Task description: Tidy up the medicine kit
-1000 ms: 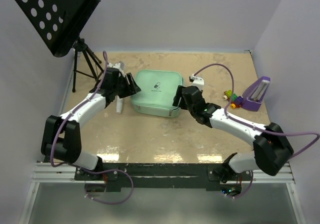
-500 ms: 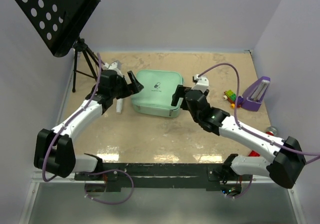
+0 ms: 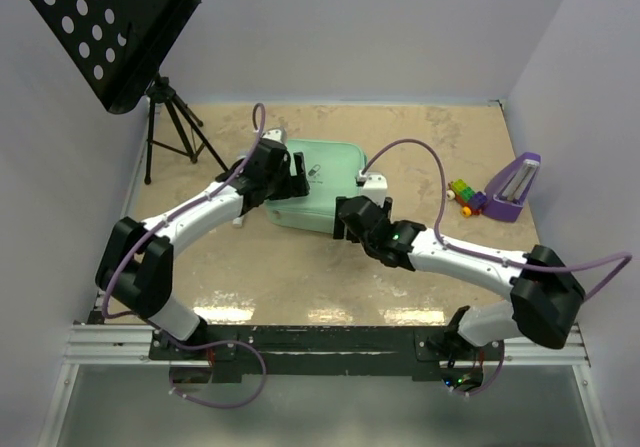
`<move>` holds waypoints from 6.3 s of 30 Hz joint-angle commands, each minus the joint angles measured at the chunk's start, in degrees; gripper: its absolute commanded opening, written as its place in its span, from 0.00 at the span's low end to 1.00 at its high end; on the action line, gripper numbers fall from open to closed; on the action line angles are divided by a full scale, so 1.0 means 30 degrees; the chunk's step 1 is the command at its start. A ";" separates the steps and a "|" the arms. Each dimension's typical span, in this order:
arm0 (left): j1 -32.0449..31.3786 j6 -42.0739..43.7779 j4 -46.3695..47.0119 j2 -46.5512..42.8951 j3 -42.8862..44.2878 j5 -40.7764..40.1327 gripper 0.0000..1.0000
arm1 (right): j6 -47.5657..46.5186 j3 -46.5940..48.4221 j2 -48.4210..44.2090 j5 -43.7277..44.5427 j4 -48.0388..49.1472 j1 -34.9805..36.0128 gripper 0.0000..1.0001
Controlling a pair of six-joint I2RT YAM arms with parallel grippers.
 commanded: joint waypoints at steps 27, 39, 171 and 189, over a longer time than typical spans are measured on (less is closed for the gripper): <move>-0.0804 0.0865 -0.1672 0.2468 0.0166 -0.3837 0.84 | 0.2038 0.0479 0.0180 0.1689 -0.2260 -0.2545 0.84; -0.0775 0.0865 -0.1496 0.2439 0.0166 -0.3397 0.83 | 0.0309 0.1735 0.0203 0.0312 -0.0475 -0.0556 0.83; -0.0337 -0.3676 0.0965 -0.1871 -0.4143 -0.1903 0.86 | 0.0718 0.0421 0.3636 -0.0625 0.1724 0.3663 0.00; 0.1421 -0.2124 0.1491 0.1851 -0.1535 -0.1025 0.15 | 0.3413 -0.1016 0.1291 0.0080 -0.1294 0.3575 0.00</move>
